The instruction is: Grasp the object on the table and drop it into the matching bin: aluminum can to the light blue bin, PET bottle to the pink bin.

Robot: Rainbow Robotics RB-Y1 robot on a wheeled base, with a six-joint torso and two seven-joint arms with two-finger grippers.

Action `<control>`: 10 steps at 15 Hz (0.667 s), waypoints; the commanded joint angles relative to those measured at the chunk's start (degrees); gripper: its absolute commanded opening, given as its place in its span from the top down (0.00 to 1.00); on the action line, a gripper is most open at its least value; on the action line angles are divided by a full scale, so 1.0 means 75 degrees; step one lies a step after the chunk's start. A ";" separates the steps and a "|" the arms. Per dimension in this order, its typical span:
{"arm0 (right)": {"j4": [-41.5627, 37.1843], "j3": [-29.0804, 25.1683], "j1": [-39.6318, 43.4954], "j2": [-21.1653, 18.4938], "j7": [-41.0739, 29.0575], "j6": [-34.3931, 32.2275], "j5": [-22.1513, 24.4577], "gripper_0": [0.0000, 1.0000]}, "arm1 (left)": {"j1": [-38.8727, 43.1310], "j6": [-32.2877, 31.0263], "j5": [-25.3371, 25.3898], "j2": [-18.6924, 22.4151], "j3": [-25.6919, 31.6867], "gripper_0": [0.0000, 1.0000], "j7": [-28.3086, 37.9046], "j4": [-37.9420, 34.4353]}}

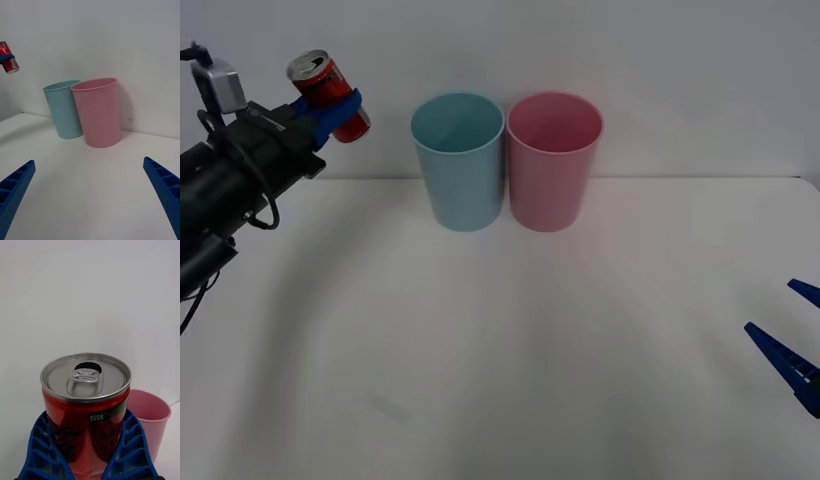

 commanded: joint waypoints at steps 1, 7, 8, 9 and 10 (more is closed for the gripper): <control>0.0000 0.0000 0.0000 0.0000 0.0000 0.0000 0.0000 0.00 | -0.0921 -0.0022 -0.0325 0.0000 -0.0229 1.00 0.0014 0.0994; 0.0000 0.0000 0.0000 0.0000 0.0000 0.0000 0.0000 0.00 | -0.2972 -0.0174 -0.0794 -0.0012 -0.0732 1.00 -0.0057 0.3454; 0.0000 0.0000 0.0000 0.0000 0.0000 0.0000 0.0000 0.00 | -0.3324 -0.0186 -0.0911 -0.0071 -0.0791 1.00 -0.0080 0.3865; 0.0000 0.0000 0.0000 0.0000 0.0000 0.0000 0.0000 0.00 | -0.3558 -0.0186 -0.0993 -0.0117 -0.0803 1.00 -0.0115 0.4146; 0.0000 0.0000 0.0000 0.0000 0.0000 0.0000 0.0000 0.00 | -0.3769 -0.0186 -0.1146 -0.0188 -0.0803 1.00 -0.0139 0.4392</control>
